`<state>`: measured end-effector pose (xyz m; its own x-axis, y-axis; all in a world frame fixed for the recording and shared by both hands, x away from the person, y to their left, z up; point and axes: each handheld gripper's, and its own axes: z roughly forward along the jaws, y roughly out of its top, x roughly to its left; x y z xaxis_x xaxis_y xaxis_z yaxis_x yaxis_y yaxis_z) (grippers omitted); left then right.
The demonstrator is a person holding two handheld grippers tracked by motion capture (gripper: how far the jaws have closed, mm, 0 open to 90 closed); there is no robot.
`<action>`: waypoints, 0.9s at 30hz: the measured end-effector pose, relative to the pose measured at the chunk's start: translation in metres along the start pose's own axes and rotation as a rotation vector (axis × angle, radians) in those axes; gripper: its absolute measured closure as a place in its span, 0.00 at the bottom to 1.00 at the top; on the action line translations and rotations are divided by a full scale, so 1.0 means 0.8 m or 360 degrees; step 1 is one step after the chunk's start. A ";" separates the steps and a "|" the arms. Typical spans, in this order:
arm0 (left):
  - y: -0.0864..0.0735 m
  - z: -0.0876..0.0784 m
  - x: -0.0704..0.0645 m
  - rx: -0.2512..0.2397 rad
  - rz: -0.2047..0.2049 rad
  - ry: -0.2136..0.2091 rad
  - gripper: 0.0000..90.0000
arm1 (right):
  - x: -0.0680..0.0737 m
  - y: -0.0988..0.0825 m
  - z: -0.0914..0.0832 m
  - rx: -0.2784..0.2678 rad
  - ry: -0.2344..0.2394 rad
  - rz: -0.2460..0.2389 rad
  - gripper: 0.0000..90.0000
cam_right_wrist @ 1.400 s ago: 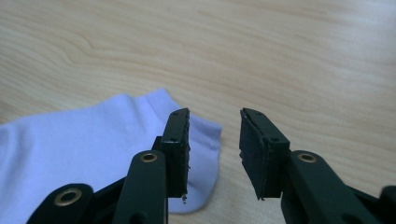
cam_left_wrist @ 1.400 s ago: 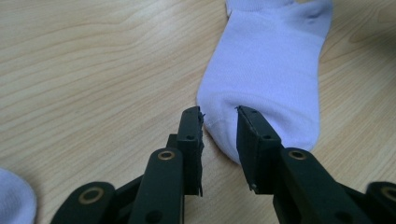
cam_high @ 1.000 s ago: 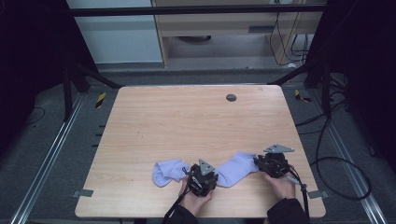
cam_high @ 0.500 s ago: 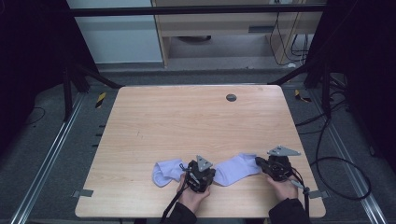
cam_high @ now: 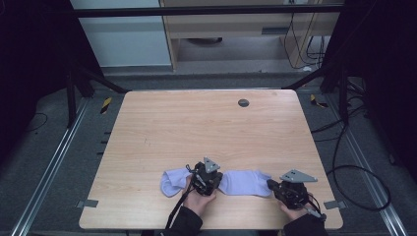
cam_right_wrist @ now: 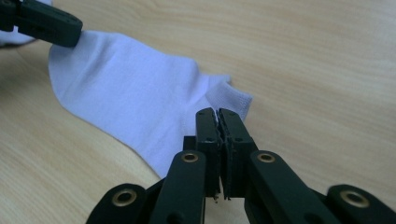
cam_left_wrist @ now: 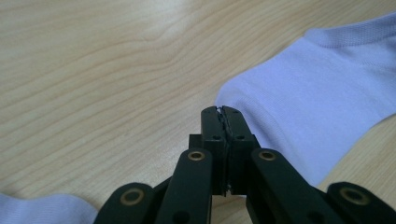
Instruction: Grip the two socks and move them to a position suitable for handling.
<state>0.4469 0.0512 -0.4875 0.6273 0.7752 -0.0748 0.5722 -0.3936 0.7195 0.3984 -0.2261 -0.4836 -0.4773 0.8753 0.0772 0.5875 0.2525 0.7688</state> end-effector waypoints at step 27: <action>0.009 -0.135 0.095 -0.0187 0.0000 0.0146 0.53 | 0.028 0.048 0.000 -0.0233 0.0123 -0.0103 0.53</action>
<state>0.4420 0.1606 -0.4137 0.5734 0.8192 -0.0153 0.5030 -0.3372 0.7958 0.4101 -0.1967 -0.4518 -0.5631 0.8235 0.0688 0.4553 0.2397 0.8575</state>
